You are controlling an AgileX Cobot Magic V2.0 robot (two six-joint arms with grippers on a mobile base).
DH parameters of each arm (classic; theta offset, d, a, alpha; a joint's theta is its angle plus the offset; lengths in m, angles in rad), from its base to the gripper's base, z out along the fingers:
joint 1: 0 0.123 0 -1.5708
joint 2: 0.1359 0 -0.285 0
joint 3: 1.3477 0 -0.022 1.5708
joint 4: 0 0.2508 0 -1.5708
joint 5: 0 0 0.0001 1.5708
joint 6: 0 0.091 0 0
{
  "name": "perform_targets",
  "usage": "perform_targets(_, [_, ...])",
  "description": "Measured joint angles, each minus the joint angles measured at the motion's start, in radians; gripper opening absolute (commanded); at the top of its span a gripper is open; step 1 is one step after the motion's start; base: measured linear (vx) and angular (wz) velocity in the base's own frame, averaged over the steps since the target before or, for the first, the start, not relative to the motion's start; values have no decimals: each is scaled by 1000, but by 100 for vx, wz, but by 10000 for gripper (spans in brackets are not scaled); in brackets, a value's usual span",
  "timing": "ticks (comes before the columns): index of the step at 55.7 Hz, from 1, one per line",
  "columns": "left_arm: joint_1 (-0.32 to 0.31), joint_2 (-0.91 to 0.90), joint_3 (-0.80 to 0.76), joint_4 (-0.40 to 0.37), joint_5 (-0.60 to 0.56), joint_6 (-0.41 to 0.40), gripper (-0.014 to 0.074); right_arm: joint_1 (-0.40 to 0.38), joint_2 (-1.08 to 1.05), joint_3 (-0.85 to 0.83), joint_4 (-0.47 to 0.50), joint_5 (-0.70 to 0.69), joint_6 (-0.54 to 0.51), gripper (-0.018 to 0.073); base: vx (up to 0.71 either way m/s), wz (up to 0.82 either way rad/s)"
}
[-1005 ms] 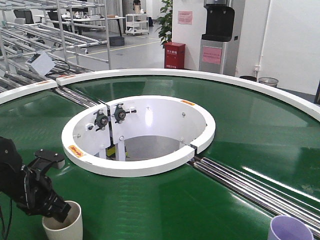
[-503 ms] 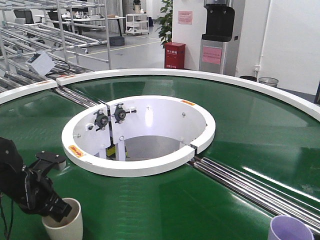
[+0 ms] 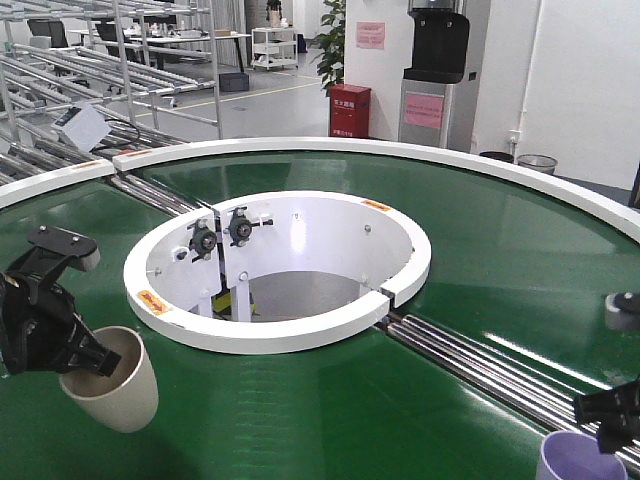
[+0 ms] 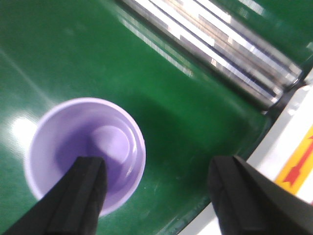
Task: Grab cup from conveyor and place in blue bin
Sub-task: 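Close left gripper on cream cup rim and right gripper on lavender cup rim, then lift both held cups up off the conveyor belt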
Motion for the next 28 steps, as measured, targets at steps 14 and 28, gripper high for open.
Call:
perform_targets(14, [0,-10,0,-24,30,-16,-7,0,113,0,-17,-59,-6,496,0,0])
perform_targets(28, [0,-10,0,-28,22,-16,-7,0,182,0,-23,-76,-5,496,0,0])
